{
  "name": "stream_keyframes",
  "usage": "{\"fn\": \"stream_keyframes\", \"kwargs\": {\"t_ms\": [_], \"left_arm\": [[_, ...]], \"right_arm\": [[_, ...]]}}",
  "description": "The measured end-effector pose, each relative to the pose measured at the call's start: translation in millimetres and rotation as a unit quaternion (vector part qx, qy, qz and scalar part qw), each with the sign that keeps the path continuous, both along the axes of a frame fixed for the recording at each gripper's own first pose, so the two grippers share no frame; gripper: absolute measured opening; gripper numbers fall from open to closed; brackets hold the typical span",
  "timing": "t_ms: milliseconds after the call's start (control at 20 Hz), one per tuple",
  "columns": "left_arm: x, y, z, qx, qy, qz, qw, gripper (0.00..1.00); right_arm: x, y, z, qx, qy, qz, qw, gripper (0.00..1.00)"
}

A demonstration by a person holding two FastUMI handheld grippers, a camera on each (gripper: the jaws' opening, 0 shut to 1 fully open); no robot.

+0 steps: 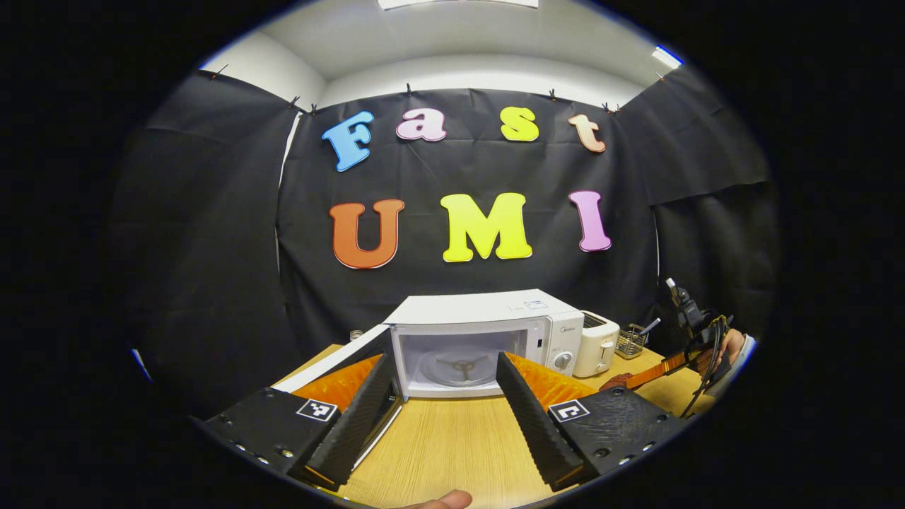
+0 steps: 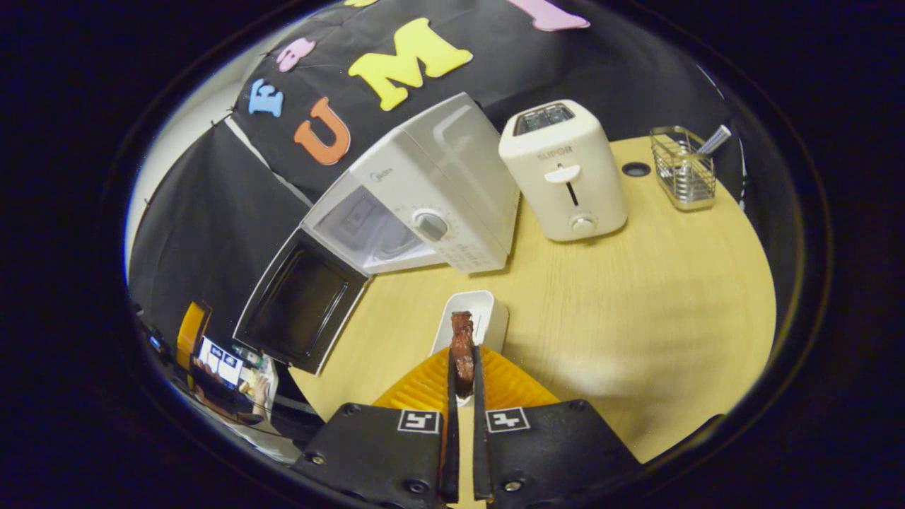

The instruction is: Open the microwave oven with the left hand, put the food in, and close the microwave oven.

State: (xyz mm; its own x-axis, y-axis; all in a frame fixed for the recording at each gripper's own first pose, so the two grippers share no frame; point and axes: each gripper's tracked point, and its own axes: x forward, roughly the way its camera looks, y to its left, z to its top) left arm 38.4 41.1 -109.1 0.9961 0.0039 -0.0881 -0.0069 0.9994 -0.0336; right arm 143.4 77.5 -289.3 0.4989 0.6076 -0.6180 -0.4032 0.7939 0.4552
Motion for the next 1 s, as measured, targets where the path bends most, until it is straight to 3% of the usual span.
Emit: {"fn": "stream_keyframes", "kwargs": {"t_ms": [300, 750, 1000], "left_arm": [[-17, 12, -4, -0.007, -0.003, 0.000, 1.000, 0.93], [-45, 31, -17, -0.036, -0.014, -0.026, 0.999, 0.93], [-56, 53, -24, -0.055, -0.016, -0.016, 0.998, 0.92]], "right_arm": [[-26, 12, 39, -0.078, -0.119, -0.011, 0.990, 0.11], [-50, 89, 57, -0.105, -0.179, -0.006, 0.978, 0.11], [-47, 156, 54, -0.115, -0.205, 0.011, 0.972, 0.11]]}}
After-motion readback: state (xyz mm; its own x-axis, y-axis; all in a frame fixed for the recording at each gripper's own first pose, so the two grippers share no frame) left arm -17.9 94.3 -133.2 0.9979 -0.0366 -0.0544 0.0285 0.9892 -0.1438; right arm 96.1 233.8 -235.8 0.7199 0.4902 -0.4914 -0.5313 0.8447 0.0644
